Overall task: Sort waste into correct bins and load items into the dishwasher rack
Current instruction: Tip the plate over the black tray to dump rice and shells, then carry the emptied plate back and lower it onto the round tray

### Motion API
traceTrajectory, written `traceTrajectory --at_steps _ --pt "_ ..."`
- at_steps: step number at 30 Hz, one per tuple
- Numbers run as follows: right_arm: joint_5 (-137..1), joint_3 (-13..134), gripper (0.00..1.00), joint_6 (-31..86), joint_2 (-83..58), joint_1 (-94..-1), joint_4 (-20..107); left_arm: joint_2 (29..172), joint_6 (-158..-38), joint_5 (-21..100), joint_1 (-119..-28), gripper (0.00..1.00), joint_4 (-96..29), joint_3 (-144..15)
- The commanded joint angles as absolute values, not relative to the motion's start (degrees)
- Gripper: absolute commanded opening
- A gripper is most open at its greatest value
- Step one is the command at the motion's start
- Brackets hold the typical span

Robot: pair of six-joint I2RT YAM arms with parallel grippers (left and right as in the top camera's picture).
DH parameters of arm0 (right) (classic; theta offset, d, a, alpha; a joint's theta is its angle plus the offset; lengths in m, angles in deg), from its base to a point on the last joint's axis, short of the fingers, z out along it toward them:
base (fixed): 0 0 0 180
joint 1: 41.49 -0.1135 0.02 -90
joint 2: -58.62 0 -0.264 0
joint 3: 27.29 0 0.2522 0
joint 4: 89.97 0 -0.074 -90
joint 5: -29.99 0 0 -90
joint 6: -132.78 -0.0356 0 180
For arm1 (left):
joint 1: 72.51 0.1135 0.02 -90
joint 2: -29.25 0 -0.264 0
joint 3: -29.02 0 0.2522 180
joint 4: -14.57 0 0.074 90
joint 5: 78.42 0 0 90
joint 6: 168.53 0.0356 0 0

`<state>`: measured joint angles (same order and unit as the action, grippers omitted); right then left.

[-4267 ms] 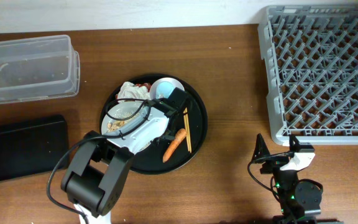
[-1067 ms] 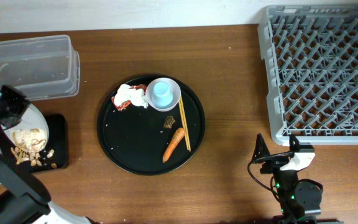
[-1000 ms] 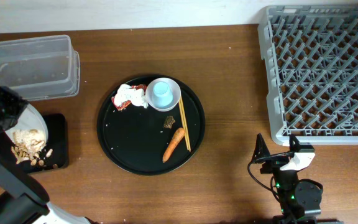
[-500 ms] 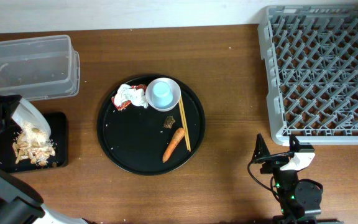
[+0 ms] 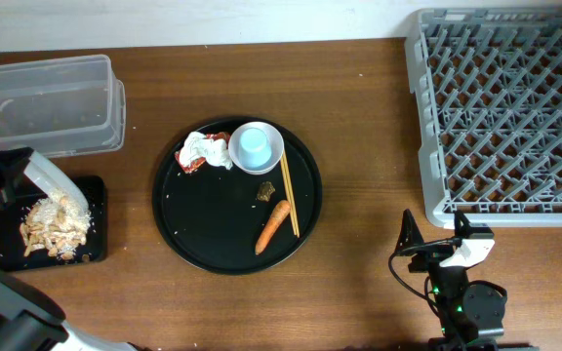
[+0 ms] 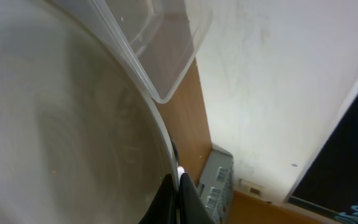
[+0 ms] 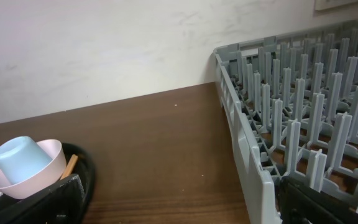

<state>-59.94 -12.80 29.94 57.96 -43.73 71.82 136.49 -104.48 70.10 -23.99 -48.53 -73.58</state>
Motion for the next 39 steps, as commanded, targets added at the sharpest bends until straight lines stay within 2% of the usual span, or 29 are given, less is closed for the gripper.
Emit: traceTrajectory --at_steps 1,8,13,14,16,18,19,21,23,25,29,32,39 --pt "-59.3 -13.2 0.98 30.5 58.4 -44.0 71.6 134.4 -107.3 74.3 -20.9 0.01 -47.8 -74.9" --pt "-59.3 -13.2 0.98 30.5 58.4 -44.0 71.6 134.4 -108.9 82.7 -13.9 0.01 -49.9 -74.9" --pt "-59.3 -13.2 0.98 30.5 58.4 -44.0 71.6 134.4 -108.7 87.5 -12.1 0.01 -51.7 -74.9" --pt "-59.3 -13.2 0.98 30.5 58.4 -44.0 71.6 134.4 -108.7 87.4 -12.1 0.01 -51.5 -74.9" --pt "-59.3 -13.2 0.98 30.5 58.4 -44.0 71.6 134.4 -110.6 75.7 -12.0 0.01 -49.5 -74.9" --pt "-59.3 -13.2 0.98 30.5 58.4 -44.0 71.6 134.4 -107.6 82.6 -12.0 0.01 -57.1 -74.9" --pt "-59.3 -13.2 0.98 30.5 58.4 -44.0 71.6 134.4 -105.2 83.4 -12.1 0.01 -56.3 -74.9" --pt "-59.3 -13.2 0.98 30.5 58.4 -44.0 71.6 134.4 -106.3 77.7 -12.0 0.01 -52.5 -74.9" --pt "-59.3 -13.2 0.98 30.5 58.4 -44.0 71.6 134.4 -104.9 80.6 -11.6 0.01 -55.0 -74.9" --pt "-59.3 -13.2 0.98 30.5 58.4 -44.0 71.6 134.4 -105.1 75.0 -11.5 0.01 -51.6 -74.9" --pt "-59.3 -13.2 0.98 30.5 58.4 -44.0 71.6 134.4 -104.8 82.6 -11.2 0.01 -53.3 -74.9" --pt "-59.3 -13.2 0.98 30.5 58.4 -44.0 71.6 134.4 -104.7 92.9 -11.8 0.01 -55.2 -74.9" --pt "-59.3 -13.2 0.98 30.5 58.4 -44.0 71.6 132.3 -103.3 93.3 -17.3 0.01 -54.7 -74.9"
